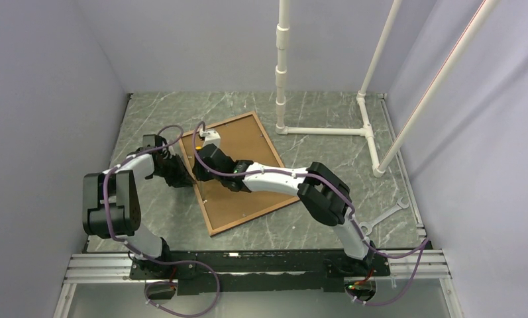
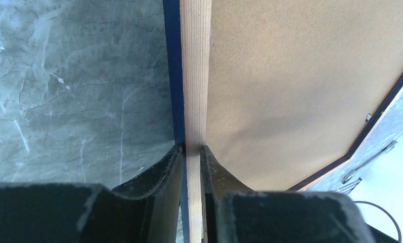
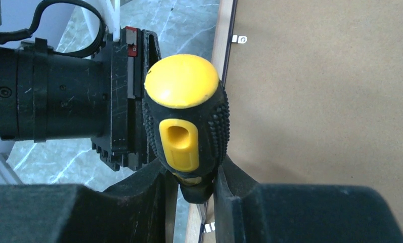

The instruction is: Take the photo out of the frame

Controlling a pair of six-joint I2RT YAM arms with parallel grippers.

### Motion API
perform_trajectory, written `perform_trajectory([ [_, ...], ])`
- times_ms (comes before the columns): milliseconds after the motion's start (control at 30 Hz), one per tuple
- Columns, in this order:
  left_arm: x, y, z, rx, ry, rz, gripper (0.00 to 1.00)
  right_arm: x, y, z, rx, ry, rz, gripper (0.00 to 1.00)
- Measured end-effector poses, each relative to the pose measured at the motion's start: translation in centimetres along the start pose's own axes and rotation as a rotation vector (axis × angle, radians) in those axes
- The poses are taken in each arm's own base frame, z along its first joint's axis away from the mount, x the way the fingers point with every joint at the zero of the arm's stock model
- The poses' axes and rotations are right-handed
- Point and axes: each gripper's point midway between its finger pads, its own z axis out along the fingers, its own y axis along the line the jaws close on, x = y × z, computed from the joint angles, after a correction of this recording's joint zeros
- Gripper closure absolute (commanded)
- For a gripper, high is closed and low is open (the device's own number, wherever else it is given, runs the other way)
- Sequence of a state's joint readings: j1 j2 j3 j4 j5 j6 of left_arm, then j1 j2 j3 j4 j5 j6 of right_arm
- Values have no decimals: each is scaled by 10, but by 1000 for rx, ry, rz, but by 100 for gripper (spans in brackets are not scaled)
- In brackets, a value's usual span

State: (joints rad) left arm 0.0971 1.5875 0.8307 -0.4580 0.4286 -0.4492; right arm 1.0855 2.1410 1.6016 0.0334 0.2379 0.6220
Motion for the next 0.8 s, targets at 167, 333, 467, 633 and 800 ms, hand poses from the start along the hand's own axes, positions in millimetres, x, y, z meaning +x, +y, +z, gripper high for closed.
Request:
perform_trajectory([
  [167, 0, 0, 0, -5, 8, -7, 77, 6, 1, -4, 10, 40, -13, 100],
  [333, 1, 0, 1, -13, 18, -15, 77, 12, 3, -7, 10, 69, -21, 100],
  [467, 1, 0, 3, -22, 23, -9, 78, 19, 3, -8, 9, 98, -26, 100],
  [633, 1, 0, 4, -35, 21, 1, 78, 28, 3, -9, 17, 119, -48, 100],
  [800, 1, 0, 4, -40, 20, 3, 78, 29, 4, -11, 33, 107, -87, 100],
])
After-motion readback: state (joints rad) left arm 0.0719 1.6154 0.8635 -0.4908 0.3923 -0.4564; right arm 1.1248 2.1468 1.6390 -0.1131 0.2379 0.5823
